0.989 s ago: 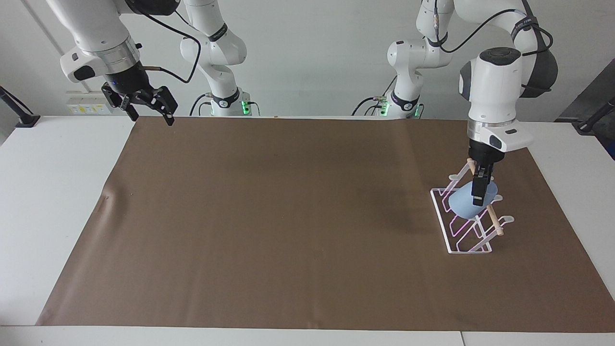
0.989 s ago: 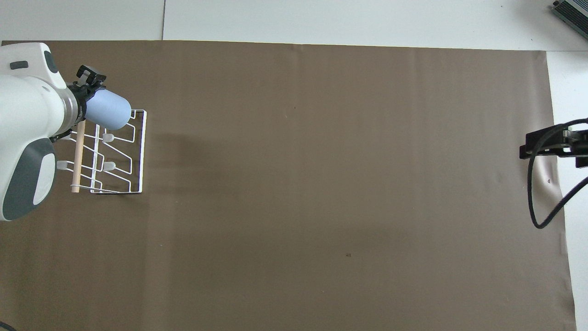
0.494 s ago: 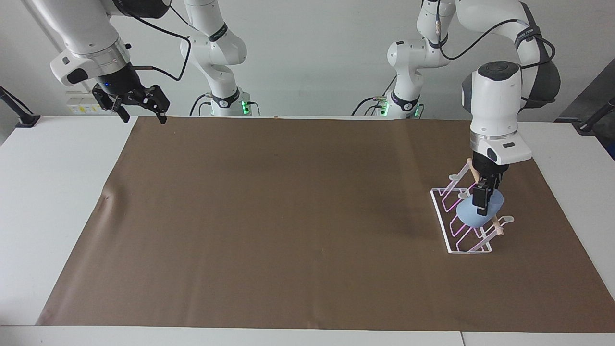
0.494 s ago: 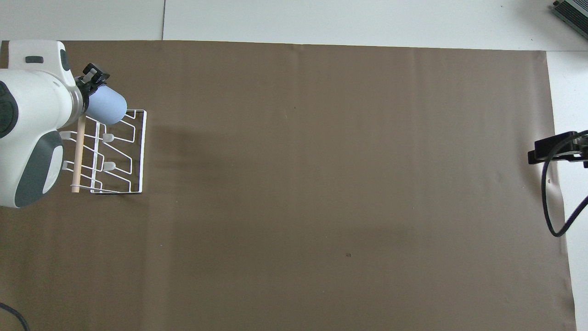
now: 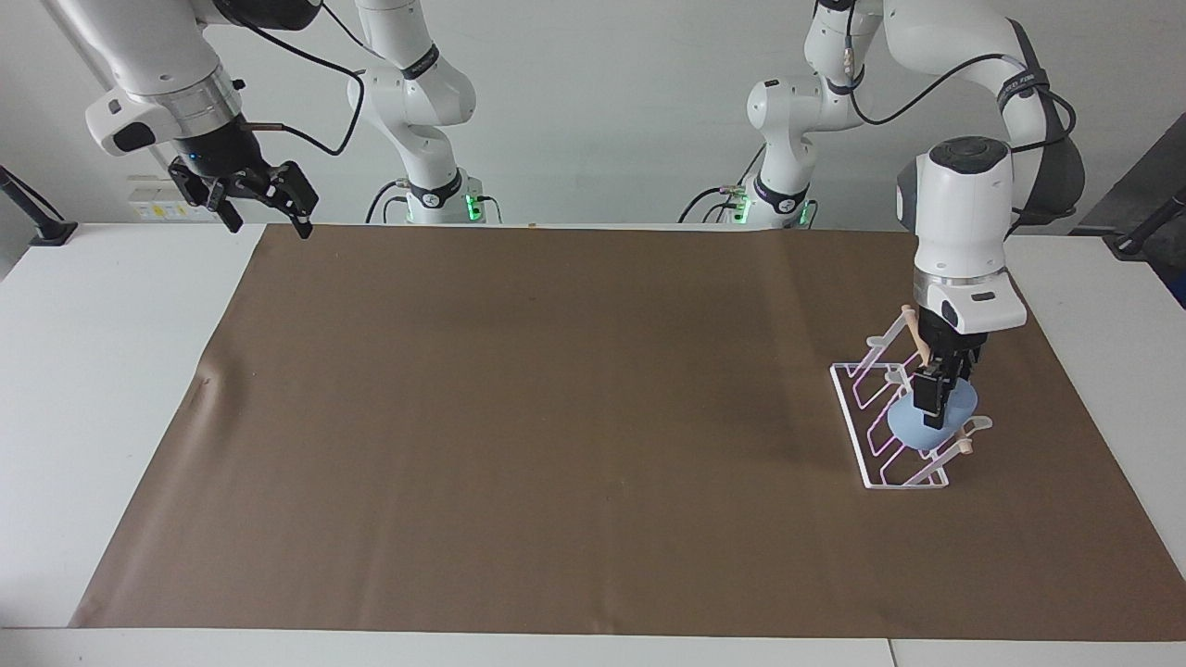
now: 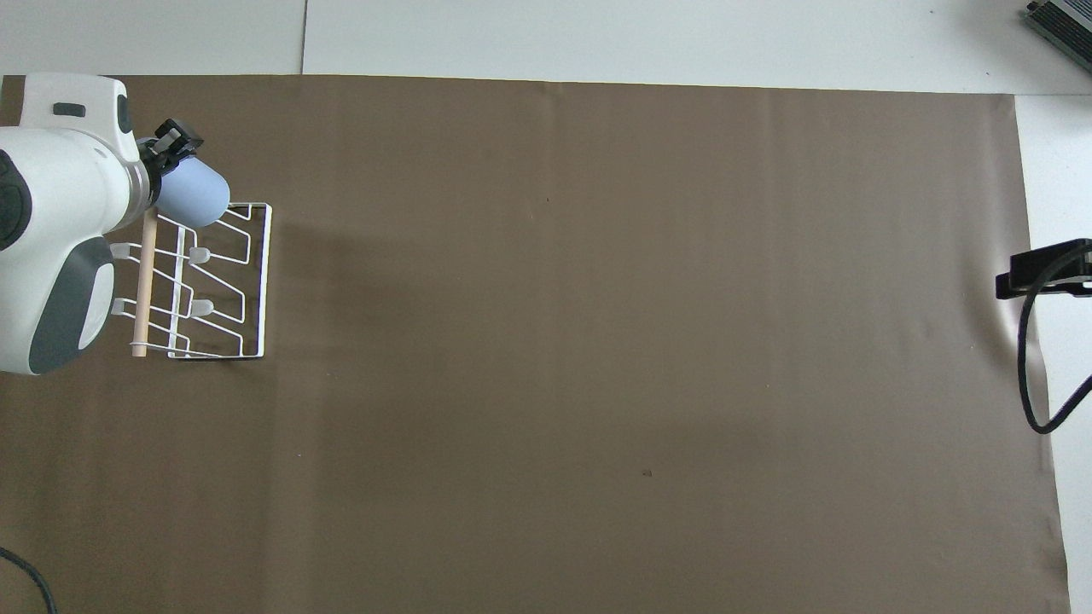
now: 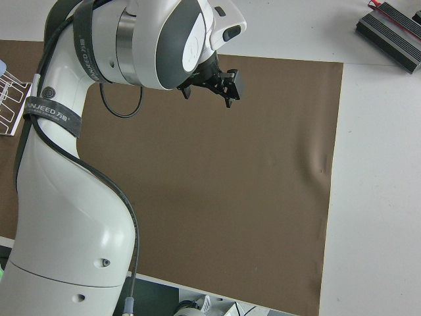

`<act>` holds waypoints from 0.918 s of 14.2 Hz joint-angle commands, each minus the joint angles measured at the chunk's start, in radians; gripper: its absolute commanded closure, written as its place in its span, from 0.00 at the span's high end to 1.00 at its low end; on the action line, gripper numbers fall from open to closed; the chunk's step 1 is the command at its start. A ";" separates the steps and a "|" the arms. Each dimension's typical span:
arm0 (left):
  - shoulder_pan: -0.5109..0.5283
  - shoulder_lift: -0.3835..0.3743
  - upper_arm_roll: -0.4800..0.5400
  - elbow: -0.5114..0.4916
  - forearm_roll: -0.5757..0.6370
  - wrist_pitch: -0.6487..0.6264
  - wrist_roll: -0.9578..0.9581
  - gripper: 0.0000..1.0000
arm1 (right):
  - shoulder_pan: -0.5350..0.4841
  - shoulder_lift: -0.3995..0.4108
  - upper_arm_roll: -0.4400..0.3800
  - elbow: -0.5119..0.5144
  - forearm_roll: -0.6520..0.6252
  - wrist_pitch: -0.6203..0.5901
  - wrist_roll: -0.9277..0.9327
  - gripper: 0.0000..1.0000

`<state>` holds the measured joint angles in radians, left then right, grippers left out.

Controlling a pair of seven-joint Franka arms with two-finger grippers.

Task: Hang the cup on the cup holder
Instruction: 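Carry the cup with the left gripper over the wire rack, then lower the cup onto a rack hook with the left gripper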

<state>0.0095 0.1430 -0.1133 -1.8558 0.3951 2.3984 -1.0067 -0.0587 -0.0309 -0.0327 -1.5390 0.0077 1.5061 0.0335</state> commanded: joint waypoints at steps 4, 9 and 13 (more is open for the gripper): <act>0.020 0.007 -0.008 -0.028 0.019 0.045 0.051 0.00 | -0.010 -0.014 0.004 -0.004 -0.025 -0.039 -0.030 1.00; 0.020 -0.003 -0.011 -0.071 0.019 0.062 0.092 0.00 | 0.005 -0.021 0.005 -0.026 -0.081 -0.012 -0.061 1.00; 0.020 -0.017 -0.012 -0.117 0.011 0.067 0.089 0.00 | 0.007 -0.024 0.007 -0.032 -0.081 -0.009 -0.052 1.00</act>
<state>0.0158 0.1562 -0.1177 -1.9191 0.3953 2.4383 -0.9222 -0.0544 -0.0313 -0.0310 -1.5401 -0.0499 1.4798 -0.0057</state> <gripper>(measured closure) 0.229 0.000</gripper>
